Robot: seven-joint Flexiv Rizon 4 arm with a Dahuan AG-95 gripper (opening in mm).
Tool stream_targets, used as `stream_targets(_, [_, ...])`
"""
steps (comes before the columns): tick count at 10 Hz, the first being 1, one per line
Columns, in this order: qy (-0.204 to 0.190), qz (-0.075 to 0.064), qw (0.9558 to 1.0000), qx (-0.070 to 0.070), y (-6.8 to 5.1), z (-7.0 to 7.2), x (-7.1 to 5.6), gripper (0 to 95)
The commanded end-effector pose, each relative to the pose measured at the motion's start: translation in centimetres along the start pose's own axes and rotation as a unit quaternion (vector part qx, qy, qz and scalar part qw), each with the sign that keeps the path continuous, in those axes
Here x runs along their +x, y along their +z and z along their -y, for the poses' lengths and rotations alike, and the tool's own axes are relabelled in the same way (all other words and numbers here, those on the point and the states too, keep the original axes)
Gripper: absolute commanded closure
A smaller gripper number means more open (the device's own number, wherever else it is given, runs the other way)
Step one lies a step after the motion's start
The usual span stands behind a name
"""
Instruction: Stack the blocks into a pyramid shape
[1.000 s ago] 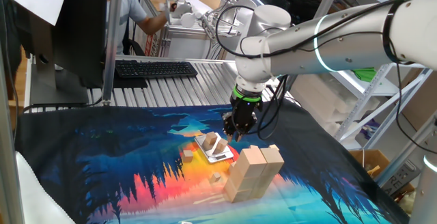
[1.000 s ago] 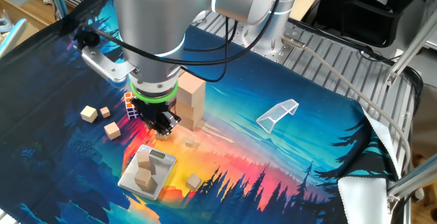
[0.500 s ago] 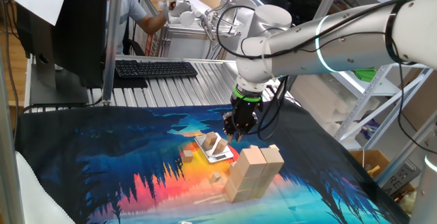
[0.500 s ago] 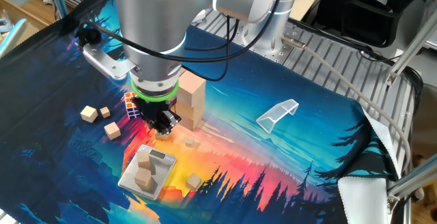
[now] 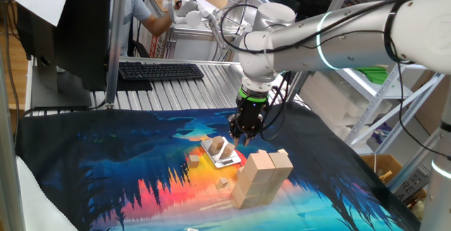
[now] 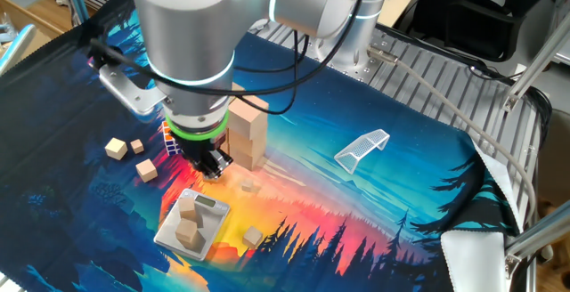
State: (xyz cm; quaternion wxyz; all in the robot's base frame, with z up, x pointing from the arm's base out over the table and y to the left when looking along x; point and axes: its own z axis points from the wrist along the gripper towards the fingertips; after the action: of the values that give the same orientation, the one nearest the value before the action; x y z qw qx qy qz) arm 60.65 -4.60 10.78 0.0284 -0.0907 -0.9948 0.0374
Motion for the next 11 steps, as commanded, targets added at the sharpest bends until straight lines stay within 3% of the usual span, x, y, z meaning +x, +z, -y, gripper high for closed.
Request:
stream_targets(1, [-0.004, 0.005, 1.0000, 0.000, 0.0, 0.1, 0.1, 57.0])
stream_targets(9, [-0.014, 0.014, 0.9998, 0.004, -0.2, 0.7, 0.4, 57.0])
stream_targets(10, [-0.015, 0.015, 0.9998, 0.002, 0.0, 1.0, 0.2, 76.0])
stream_targets(11, [-0.020, 0.014, 0.9997, 0.002, 0.3, 1.4, 0.0, 76.0])
